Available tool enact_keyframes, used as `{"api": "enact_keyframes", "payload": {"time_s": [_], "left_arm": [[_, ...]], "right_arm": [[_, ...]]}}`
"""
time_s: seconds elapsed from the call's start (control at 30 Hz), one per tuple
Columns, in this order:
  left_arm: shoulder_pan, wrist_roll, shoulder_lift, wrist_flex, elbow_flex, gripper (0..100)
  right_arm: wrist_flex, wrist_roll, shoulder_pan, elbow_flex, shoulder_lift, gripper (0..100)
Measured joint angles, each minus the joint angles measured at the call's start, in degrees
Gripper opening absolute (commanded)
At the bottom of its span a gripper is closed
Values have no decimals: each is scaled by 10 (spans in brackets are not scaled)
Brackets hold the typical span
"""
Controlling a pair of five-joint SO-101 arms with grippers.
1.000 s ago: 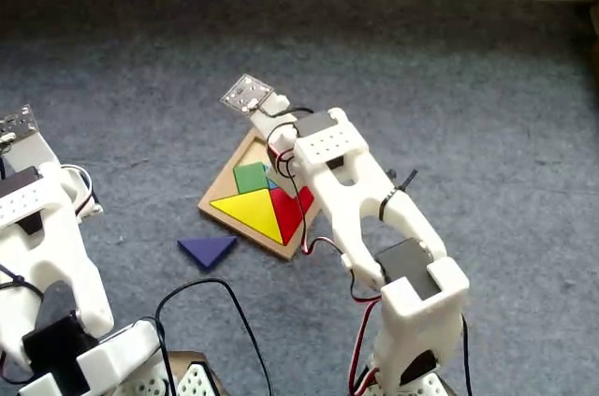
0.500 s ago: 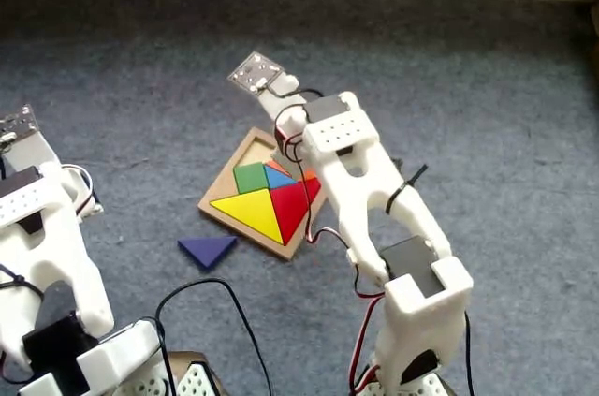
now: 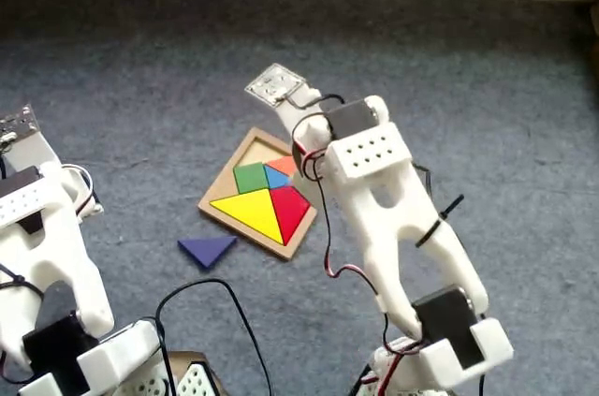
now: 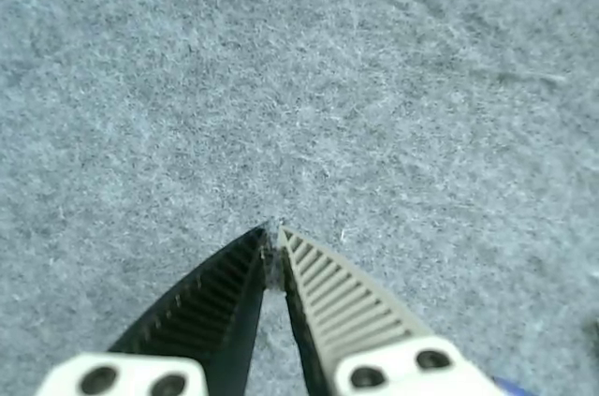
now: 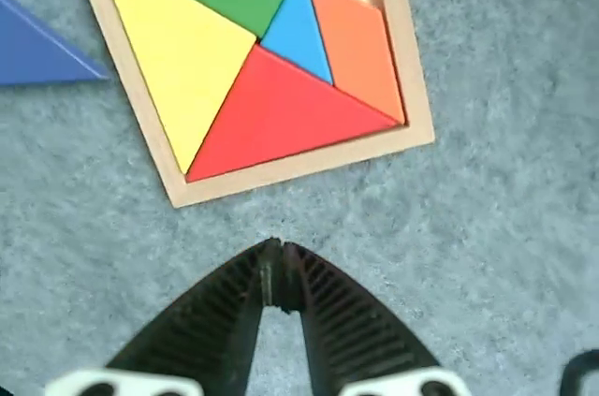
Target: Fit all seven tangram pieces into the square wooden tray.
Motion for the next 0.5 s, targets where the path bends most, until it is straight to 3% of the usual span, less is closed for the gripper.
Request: {"api": "enact_keyframes", "payload": {"time_s": [0.2, 0.37, 0.5], "left_arm": [[8, -23, -49, 65, -38, 11], [83, -143, -127, 185, -83, 11], [160, -239, -178, 236, -85, 11]], "right_arm": [[-71, -40, 47, 182, -135, 5], [-142, -71, 91, 334, -236, 5], [-204, -95, 135, 428, -289, 5]]}}
